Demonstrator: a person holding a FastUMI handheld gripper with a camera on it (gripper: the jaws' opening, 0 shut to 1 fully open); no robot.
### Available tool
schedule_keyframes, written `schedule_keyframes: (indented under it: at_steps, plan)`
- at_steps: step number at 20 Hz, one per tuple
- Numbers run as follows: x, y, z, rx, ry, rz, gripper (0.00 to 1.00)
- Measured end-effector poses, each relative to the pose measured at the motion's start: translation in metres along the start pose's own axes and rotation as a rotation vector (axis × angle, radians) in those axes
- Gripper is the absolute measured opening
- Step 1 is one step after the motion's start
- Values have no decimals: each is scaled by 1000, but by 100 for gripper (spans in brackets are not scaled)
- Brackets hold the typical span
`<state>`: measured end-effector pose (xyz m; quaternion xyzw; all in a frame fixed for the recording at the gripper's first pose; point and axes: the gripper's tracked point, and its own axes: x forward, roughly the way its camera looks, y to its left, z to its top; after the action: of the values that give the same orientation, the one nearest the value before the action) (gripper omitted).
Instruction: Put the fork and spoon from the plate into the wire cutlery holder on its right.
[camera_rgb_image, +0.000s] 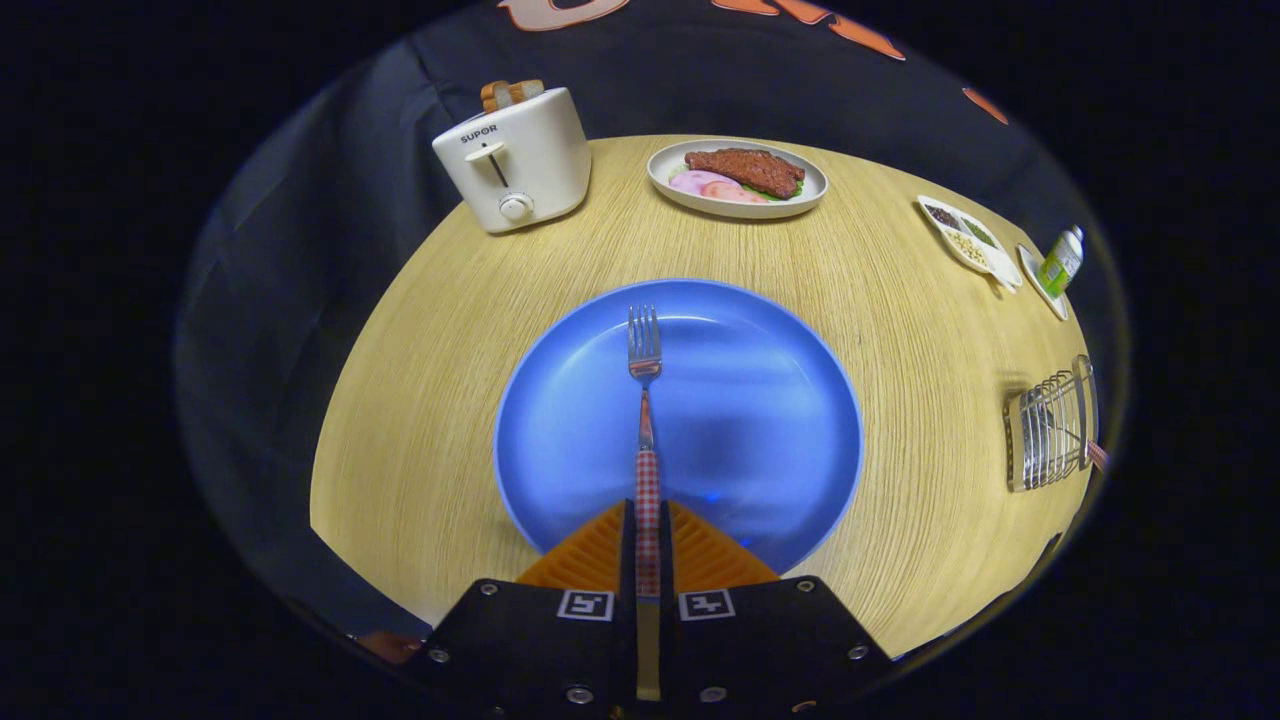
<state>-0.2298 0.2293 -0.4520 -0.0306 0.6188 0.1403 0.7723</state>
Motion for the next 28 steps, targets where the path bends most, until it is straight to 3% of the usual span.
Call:
schedule_keyframes:
  at_steps: [5, 11, 16, 20, 22, 28]
  plan:
    - [-15, -3, 19, -22, -57, 30, 9]
    - [2, -8, 14, -98, -41, 17, 8]
    - [13, -9, 13, -88, -39, 22, 9]
    - [19, -1, 22, -112, -79, 36, 16]
    - [25, -4, 20, -132, -77, 15, 20]
    - [30, -11, 18, -157, -88, -35, 18]
